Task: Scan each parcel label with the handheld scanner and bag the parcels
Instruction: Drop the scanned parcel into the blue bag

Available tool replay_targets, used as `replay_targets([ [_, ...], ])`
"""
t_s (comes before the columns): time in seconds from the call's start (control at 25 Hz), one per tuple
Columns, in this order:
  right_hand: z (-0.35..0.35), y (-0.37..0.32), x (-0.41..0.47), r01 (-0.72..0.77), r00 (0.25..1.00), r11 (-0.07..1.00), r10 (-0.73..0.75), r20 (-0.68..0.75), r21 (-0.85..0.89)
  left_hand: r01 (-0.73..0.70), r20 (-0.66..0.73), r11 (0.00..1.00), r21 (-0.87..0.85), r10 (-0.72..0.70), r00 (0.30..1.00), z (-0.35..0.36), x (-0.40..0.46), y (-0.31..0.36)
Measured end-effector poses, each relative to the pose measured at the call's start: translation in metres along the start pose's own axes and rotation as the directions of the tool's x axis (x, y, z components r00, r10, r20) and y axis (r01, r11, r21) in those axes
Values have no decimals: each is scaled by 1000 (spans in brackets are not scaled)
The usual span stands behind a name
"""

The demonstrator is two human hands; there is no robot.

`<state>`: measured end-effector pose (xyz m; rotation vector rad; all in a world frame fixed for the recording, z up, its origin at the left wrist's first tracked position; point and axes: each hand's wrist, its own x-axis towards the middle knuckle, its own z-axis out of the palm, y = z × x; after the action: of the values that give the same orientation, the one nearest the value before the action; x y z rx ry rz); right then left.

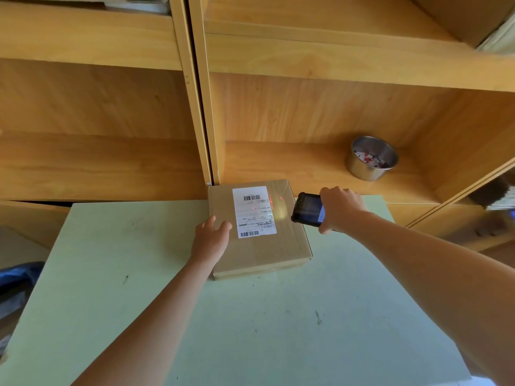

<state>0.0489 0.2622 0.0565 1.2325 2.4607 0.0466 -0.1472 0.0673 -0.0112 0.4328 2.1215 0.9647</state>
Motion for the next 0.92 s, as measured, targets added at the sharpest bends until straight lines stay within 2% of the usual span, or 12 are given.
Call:
replay_targets([
  [0.32, 7, -20, 12, 66, 998, 996, -66, -7, 61, 6, -26, 1000, 30, -5, 1000, 3, 12, -1],
  [0.4, 10, -21, 16, 16, 1000, 990, -17, 10, 137, 3, -29, 999, 32, -2, 1000, 2, 16, -3],
  [0.48, 18, -18, 18, -106, 992, 945, 80, 96, 308, 11, -32, 1000, 25, -10, 999, 0, 16, -2],
  [0.56, 34, -13, 23, -290, 953, 786, 186, 239, 546, 56, -18, 998, -33, -57, 998, -1, 17, -5],
  [0.64, 55, -16, 20, -458, 889, 446, 232, 396, 769, 121, 17, 987, -103, -120, 993, 0, 17, -6],
  [0.68, 65, -20, 16, -500, 864, 278, 228, 450, 820, 146, 31, 982, -121, -143, 989, 0, 17, -8],
  [0.72, 73, -26, 13, -511, 854, 169, 212, 475, 843, 158, 34, 978, -135, -155, 987, 0, 17, -10],
  [0.8, 83, -35, 7, -495, 862, 98, 181, 474, 863, 148, 4, 977, -151, -150, 989, -1, 16, -15],
  [0.92, 84, -40, -3, -485, 866, 63, 174, 469, 872, 170, -31, 968, -186, -178, 983, -8, 7, -20],
])
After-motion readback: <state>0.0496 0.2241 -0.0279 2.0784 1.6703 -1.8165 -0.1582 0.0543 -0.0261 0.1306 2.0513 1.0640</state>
